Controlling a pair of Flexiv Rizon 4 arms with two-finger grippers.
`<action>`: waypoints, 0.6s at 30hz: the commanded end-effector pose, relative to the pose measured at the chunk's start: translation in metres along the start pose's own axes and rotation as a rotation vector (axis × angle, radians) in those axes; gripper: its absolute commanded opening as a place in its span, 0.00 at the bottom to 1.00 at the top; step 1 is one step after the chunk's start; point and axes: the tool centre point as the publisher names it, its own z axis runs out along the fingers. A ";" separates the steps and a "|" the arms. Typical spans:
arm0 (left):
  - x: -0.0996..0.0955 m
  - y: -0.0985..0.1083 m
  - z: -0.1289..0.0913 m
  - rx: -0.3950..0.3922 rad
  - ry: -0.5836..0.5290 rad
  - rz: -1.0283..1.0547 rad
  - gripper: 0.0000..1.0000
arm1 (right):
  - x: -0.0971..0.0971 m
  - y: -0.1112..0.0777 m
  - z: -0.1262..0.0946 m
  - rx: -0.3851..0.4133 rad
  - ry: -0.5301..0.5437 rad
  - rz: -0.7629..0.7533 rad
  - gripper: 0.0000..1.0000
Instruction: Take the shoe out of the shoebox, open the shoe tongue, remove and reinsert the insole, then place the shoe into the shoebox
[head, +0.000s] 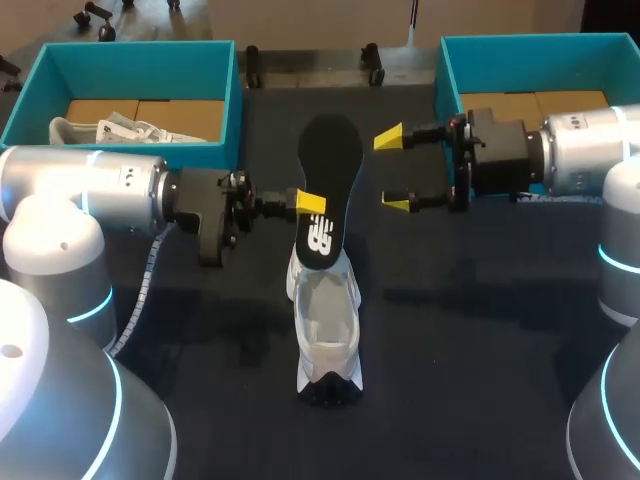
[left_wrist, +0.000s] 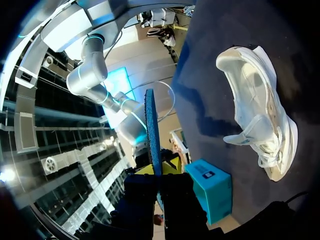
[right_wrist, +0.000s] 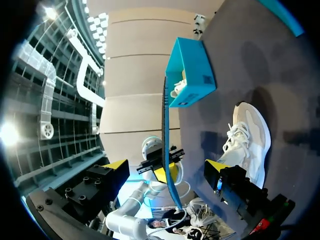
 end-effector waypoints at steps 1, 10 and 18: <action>0.004 -0.002 0.001 -0.007 -0.006 0.001 0.00 | 0.002 0.009 0.018 0.018 -0.001 0.002 1.00; 0.014 0.000 0.007 -0.014 0.000 -0.016 0.00 | 0.004 0.009 0.031 0.056 -0.004 0.012 1.00; 0.016 0.003 0.008 -0.029 0.002 -0.015 0.00 | 0.004 0.002 0.034 0.067 -0.002 0.011 0.90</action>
